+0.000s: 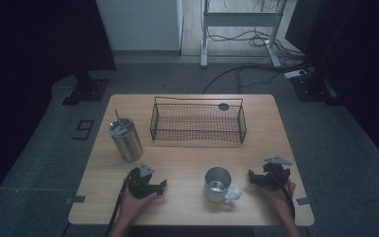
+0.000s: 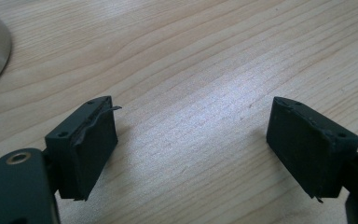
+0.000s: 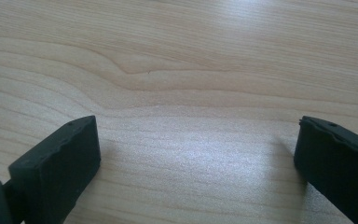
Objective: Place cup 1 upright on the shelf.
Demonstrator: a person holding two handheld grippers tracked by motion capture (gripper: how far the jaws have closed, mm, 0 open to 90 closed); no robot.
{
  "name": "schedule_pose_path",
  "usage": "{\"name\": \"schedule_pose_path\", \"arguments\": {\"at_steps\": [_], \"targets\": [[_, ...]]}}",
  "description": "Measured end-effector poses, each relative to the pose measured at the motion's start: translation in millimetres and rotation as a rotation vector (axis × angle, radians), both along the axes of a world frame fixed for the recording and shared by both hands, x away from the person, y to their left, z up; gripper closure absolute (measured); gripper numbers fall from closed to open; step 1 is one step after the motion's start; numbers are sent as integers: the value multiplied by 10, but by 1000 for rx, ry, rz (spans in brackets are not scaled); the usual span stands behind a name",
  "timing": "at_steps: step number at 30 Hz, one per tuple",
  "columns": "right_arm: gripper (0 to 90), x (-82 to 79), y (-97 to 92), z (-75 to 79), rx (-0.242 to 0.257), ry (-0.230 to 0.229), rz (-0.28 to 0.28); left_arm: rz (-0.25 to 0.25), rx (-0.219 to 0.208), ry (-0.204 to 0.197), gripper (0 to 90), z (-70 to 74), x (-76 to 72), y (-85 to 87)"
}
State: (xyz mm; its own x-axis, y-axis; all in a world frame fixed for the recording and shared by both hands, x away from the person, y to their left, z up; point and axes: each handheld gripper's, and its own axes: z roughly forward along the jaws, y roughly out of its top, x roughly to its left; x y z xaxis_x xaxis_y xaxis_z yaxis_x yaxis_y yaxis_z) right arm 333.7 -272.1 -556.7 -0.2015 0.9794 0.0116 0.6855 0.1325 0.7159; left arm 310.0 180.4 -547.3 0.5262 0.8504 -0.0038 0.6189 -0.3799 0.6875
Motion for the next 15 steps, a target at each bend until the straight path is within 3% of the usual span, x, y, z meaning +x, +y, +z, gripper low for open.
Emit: {"name": "schedule_pose_path", "arguments": {"at_steps": [15], "targets": [[41,-42,-32,3,4,-11,-10,-4,2,3,144,0,14,-9]]}}
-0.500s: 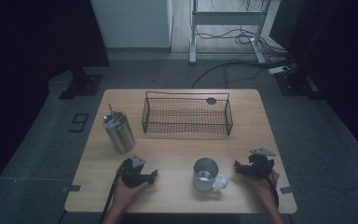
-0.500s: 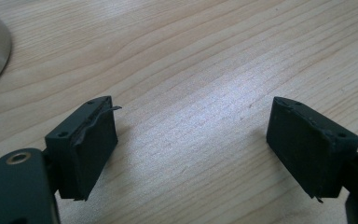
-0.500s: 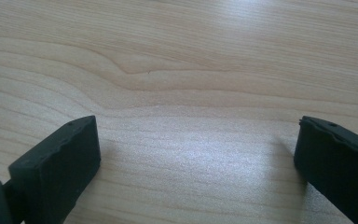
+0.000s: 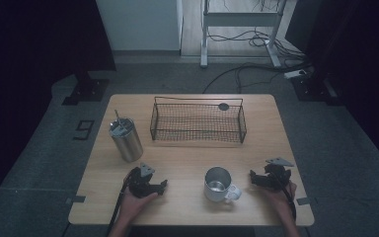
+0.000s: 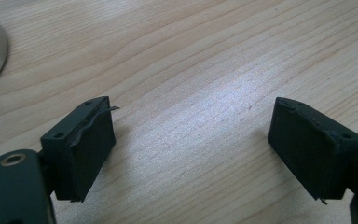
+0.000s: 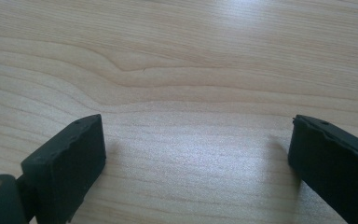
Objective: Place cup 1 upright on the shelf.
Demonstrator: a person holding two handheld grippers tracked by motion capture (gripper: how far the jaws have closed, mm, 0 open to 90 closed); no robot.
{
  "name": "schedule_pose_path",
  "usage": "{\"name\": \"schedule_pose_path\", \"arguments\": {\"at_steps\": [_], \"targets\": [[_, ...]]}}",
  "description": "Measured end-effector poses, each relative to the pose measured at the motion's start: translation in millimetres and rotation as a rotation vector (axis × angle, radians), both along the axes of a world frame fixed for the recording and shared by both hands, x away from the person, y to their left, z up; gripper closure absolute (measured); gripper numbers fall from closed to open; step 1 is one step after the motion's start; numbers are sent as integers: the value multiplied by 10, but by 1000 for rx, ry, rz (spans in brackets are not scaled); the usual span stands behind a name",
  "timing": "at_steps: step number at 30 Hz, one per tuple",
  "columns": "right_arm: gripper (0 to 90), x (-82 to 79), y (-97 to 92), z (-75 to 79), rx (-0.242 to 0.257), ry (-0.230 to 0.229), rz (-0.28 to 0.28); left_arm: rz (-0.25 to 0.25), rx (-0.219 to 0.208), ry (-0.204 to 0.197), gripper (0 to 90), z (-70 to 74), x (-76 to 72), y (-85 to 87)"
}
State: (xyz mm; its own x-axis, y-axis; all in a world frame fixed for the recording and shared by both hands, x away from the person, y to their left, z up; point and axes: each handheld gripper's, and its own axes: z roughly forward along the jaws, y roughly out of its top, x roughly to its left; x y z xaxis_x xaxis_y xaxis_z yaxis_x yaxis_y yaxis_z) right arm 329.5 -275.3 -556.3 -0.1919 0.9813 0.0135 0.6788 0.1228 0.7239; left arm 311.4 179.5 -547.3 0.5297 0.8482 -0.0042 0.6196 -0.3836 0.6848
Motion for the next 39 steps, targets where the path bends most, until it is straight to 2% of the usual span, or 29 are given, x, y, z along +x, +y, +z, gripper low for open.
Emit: {"name": "schedule_pose_path", "arguments": {"at_steps": [19,25,29,35,39], "targets": [[40,32,-4,0,0,0,9,-2,-2,0,149,1,-20,19],[42,52,-4,3,-2,2,6,1,-14,2,148,4,-22,37],[45,53,-5,3,-1,1,5,11,-3,-15,144,12,-31,61],[47,55,-8,2,-2,-1,7,6,-34,-35,147,82,-49,124],[50,59,-9,2,-1,-1,7,6,-70,-49,147,167,-74,189]]}}
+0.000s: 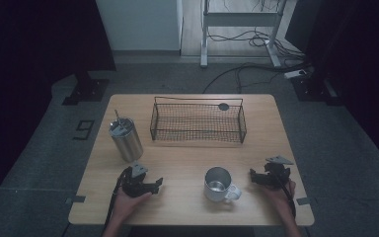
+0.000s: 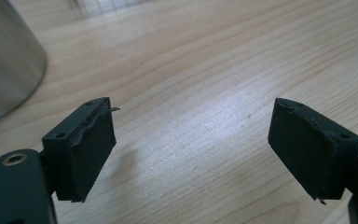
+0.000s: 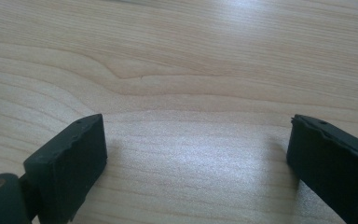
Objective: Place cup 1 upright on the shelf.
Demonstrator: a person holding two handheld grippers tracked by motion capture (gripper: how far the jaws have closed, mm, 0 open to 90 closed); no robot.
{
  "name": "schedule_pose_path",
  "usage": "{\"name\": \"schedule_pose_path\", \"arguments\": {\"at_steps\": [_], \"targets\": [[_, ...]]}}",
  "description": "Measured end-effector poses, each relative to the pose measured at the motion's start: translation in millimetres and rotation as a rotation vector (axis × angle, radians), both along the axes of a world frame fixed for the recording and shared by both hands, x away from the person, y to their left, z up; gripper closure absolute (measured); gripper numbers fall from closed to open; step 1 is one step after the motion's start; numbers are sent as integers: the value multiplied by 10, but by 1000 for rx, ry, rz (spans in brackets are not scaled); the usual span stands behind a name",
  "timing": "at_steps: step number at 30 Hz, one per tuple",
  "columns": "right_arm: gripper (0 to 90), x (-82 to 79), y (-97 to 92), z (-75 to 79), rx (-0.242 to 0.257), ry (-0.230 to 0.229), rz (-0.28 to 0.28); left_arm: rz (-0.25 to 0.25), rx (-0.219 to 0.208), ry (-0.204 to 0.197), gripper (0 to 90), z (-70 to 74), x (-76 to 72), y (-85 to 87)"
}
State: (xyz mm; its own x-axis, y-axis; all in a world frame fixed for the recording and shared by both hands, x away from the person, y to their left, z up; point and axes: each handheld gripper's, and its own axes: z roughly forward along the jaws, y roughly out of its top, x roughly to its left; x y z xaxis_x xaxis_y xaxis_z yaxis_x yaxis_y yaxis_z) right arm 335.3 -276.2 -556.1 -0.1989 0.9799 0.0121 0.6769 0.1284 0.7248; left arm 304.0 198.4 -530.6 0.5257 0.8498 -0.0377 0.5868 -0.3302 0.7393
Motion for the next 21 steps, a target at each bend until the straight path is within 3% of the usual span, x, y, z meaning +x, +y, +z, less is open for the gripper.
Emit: {"name": "schedule_pose_path", "arguments": {"at_steps": [21], "targets": [[51,3,-2,-1,2,-1,2,79,-94,-80,146,302,-90,370]]}}
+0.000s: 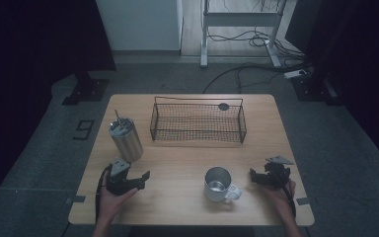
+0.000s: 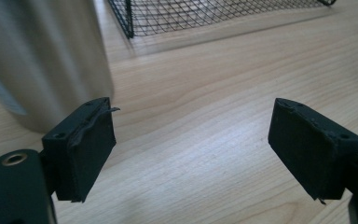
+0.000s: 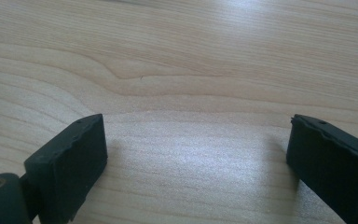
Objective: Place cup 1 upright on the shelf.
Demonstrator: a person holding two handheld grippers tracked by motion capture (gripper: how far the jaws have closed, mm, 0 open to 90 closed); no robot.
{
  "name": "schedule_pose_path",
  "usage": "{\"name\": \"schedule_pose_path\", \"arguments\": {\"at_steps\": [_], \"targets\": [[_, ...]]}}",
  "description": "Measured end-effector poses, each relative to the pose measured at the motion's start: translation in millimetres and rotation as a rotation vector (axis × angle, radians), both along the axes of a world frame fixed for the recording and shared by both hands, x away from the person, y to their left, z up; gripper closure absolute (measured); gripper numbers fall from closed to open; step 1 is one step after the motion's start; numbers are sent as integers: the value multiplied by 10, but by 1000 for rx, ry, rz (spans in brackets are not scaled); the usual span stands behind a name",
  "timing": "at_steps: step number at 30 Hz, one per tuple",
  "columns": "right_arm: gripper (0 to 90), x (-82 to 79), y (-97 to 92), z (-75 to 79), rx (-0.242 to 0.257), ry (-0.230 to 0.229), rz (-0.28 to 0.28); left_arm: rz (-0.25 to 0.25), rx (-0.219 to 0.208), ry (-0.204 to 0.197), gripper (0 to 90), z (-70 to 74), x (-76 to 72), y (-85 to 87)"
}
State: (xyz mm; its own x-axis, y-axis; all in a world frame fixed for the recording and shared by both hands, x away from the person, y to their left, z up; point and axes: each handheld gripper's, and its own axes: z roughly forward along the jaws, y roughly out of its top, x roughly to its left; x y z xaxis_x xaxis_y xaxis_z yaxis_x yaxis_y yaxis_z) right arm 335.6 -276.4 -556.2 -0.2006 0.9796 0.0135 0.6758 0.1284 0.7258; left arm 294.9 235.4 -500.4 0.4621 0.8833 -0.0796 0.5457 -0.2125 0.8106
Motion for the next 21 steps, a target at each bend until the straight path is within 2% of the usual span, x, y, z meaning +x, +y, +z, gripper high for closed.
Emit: {"name": "schedule_pose_path", "arguments": {"at_steps": [5,21], "targets": [[51,0,0,0,0,0,0,29,-20,-14,147,46,-13,107],[51,0,0,1,-1,1,0,100,-47,-47,144,158,-46,385]]}}
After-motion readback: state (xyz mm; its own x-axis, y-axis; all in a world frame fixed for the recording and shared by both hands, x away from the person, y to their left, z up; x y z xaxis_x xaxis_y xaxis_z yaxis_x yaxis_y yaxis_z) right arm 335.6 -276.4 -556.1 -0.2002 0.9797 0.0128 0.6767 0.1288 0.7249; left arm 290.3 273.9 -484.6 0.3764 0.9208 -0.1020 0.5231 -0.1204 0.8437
